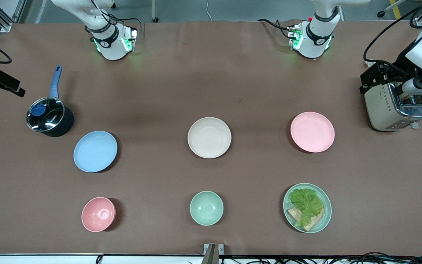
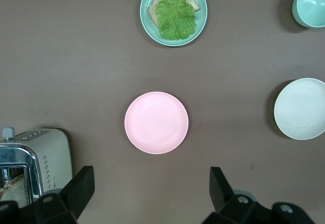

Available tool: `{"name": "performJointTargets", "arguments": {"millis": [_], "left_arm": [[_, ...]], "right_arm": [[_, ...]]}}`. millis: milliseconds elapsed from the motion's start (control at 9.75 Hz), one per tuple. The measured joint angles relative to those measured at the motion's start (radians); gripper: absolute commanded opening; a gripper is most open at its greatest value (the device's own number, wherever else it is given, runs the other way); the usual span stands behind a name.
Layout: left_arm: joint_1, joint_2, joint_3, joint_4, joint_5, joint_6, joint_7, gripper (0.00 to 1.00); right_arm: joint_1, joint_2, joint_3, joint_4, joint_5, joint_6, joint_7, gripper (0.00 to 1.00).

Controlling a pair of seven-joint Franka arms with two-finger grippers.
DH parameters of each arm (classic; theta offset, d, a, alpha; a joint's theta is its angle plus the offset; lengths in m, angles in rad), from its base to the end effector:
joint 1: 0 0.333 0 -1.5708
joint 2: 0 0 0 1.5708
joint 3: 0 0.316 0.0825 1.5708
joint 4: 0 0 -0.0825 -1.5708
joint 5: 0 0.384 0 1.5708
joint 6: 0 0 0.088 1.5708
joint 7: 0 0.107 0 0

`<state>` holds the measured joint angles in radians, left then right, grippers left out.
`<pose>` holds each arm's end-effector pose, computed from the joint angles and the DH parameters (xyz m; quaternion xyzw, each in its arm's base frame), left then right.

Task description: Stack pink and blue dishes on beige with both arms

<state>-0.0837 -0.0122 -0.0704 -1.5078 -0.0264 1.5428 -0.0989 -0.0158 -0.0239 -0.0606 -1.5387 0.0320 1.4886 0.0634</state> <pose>0.5413 -0.0873 0.6584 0.9992 -0.0283 0.0218 0.0156 0.5376 -0.0379 0.6455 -0.9974 0.0687 0.0130 0.0168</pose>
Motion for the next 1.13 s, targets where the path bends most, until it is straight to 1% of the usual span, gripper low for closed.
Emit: {"name": "performJointTargets", "arguments": {"millis": [410,615,821,923,1026,1128], "left_arm": [[0.001,0.002,0.003,0.000,0.000,0.000,0.000,1.00],[0.002,0.016,0.015,-0.001,0.000,0.002,0.001,1.00],[0.002,0.046,0.051,-0.005,-0.009,0.012,0.050,1.00],[0.002,0.069,0.077,-0.020,-0.018,0.037,0.101,1.00],[0.003,0.094,0.107,-0.060,-0.041,0.091,0.160,1.00],[0.004,0.120,0.143,-0.121,-0.086,0.148,0.236,1.00]], "right_arm": [[0.000,0.002,-0.001,-0.001,0.000,0.000,-0.001,1.00],[-0.002,0.021,-0.006,-0.003,0.000,-0.002,-0.005,1.00],[-0.004,0.073,-0.020,-0.012,0.000,0.006,-0.068,1.00],[-0.005,0.114,-0.043,-0.034,0.006,0.049,-0.110,1.00],[-0.009,0.168,-0.066,-0.066,0.037,0.122,-0.139,1.00],[-0.014,0.223,-0.093,-0.106,0.111,0.199,-0.190,1.00]]}}
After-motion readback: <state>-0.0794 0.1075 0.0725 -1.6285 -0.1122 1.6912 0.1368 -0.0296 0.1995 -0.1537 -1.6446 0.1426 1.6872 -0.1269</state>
